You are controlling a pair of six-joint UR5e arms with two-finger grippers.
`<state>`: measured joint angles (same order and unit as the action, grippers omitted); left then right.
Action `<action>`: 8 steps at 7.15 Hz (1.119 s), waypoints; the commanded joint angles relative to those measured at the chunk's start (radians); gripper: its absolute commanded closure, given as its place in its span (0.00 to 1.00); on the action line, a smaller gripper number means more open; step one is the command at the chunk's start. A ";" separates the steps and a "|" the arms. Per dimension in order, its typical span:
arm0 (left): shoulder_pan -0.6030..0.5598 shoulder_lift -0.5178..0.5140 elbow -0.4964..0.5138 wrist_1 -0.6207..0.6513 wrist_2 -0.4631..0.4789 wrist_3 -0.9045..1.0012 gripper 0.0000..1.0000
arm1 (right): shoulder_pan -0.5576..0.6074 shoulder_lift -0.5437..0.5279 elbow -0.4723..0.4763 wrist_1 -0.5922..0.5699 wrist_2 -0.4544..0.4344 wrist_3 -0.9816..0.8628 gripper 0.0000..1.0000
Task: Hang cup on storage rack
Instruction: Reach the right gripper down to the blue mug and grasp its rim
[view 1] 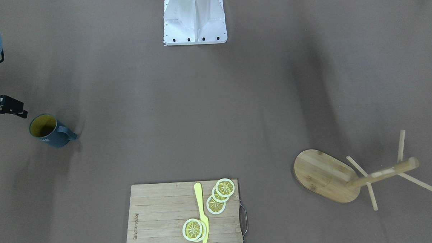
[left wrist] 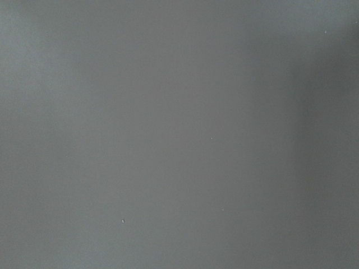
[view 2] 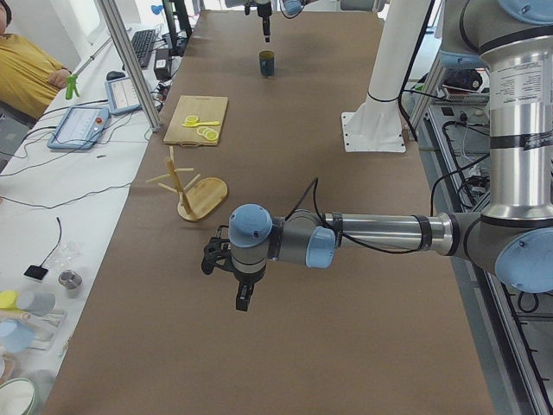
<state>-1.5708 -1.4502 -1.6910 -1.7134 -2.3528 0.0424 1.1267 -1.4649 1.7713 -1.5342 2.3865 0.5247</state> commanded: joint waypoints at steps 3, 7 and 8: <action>0.000 -0.001 0.004 0.000 0.001 0.001 0.02 | -0.057 0.081 -0.098 0.002 -0.010 0.006 0.06; 0.000 -0.001 -0.001 0.000 0.001 0.001 0.02 | -0.088 0.090 -0.154 0.002 -0.035 0.006 0.42; 0.000 -0.001 -0.001 -0.002 0.000 -0.001 0.02 | -0.096 0.093 -0.162 0.002 -0.049 0.006 0.87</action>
<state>-1.5708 -1.4511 -1.6918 -1.7138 -2.3519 0.0421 1.0423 -1.3741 1.6189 -1.5324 2.3499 0.5307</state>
